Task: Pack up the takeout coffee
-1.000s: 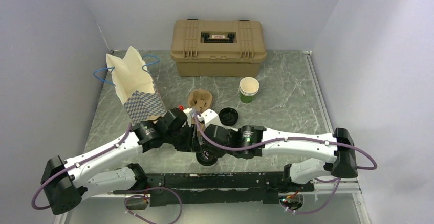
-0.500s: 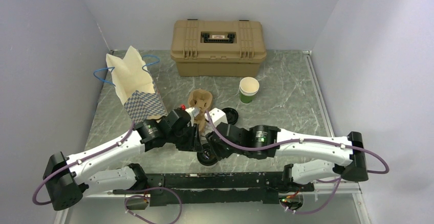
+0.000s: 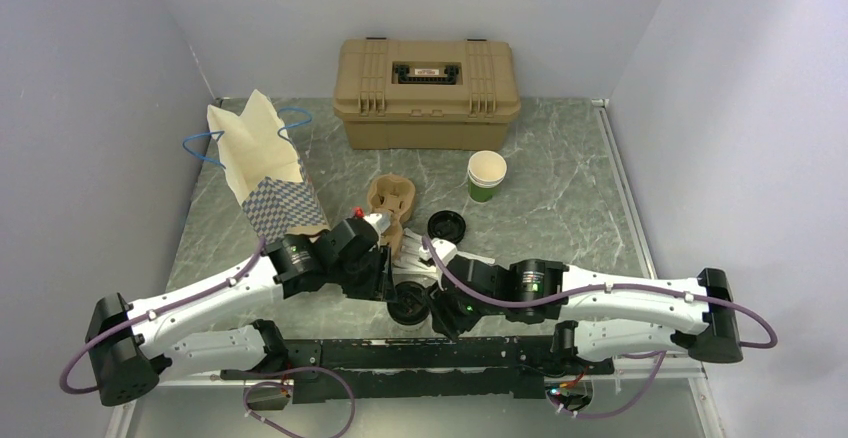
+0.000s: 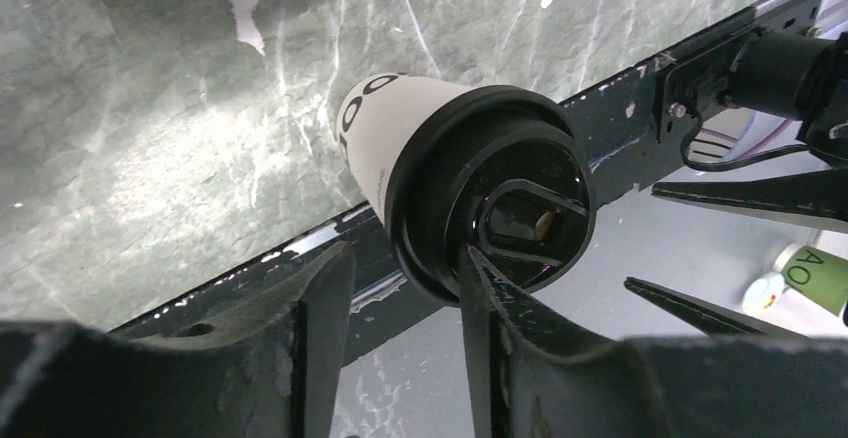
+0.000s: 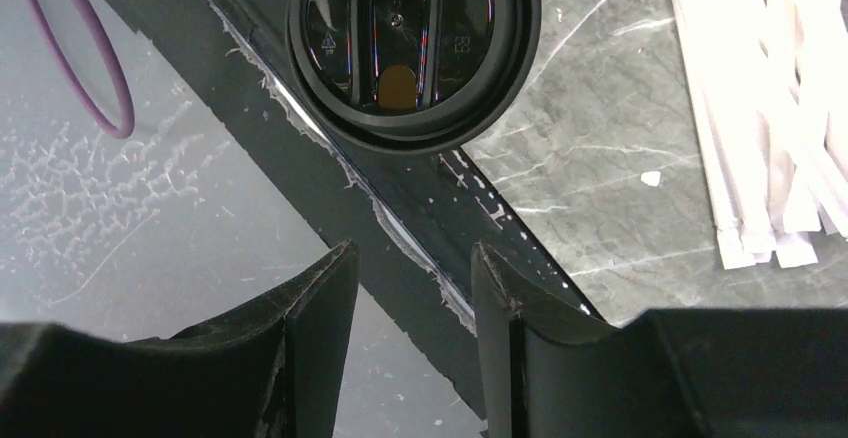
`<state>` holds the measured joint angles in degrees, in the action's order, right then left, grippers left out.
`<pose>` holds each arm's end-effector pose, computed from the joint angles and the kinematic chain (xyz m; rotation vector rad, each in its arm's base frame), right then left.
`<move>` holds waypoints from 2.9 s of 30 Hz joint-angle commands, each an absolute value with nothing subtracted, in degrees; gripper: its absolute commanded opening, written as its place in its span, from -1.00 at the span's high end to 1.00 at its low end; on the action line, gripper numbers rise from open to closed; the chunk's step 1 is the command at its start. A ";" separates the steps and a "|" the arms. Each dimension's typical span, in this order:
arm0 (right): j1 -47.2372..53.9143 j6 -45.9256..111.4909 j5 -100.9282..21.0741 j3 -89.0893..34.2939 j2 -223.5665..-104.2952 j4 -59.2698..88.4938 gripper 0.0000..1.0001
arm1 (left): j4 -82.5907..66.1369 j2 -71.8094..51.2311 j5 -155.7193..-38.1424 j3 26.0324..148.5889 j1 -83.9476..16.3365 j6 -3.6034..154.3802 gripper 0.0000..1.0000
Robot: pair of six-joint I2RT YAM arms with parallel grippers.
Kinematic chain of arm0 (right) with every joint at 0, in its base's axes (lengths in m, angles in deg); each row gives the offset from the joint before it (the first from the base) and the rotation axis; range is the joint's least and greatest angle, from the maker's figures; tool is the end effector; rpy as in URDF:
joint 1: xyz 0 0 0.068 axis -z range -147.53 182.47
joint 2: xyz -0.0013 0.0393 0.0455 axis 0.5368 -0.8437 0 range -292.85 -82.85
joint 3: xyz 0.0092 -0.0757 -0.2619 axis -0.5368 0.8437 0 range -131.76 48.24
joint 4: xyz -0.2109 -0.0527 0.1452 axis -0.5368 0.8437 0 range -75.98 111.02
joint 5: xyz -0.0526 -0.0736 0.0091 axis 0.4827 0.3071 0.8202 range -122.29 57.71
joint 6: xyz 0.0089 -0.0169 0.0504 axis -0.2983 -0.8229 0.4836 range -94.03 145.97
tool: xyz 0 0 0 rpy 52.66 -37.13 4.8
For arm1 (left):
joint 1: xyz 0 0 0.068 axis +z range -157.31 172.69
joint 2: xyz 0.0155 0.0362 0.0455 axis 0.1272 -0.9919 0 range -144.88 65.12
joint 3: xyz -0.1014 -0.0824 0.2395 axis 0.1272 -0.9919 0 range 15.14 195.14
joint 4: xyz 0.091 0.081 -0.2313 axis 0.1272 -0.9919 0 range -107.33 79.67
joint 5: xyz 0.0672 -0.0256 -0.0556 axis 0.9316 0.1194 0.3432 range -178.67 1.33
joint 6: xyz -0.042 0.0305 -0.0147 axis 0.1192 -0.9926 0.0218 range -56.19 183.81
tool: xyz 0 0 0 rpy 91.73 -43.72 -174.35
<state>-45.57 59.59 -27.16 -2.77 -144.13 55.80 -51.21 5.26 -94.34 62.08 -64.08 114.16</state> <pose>0.0472 0.2070 0.2741 -0.9516 2.4376 0.6785 0.1089 -0.1728 0.2572 0.1973 2.7260 -0.7990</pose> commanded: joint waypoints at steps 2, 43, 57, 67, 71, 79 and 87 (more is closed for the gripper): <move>-45.67 61.81 -28.11 -1.73 -141.99 51.36 -0.04 | -55.51 5.09 -91.14 66.10 -64.70 113.90 -0.05; -45.69 64.11 -28.11 2.80 -147.31 41.31 0.12 | -42.89 -9.90 -98.10 71.60 -60.48 104.05 -0.08; -45.67 64.68 -24.37 1.57 -149.06 41.87 0.16 | -43.93 -7.79 -98.29 67.26 -60.48 105.67 -0.04; -45.49 65.25 -21.39 0.66 -148.85 42.44 0.16 | -45.74 -4.97 -96.91 65.77 -60.50 107.03 -0.04; -45.00 65.34 -20.78 0.17 -149.08 42.60 0.16 | -47.30 -3.66 -95.75 65.83 -60.53 107.38 -0.05; -44.29 64.97 -20.67 -1.06 -149.97 43.24 0.16 | -50.63 -1.50 -92.21 66.03 -60.49 108.22 -0.07; -44.29 64.01 -19.38 -2.71 -148.27 47.76 0.15 | -51.70 -1.55 -89.28 67.27 -60.36 108.15 -0.15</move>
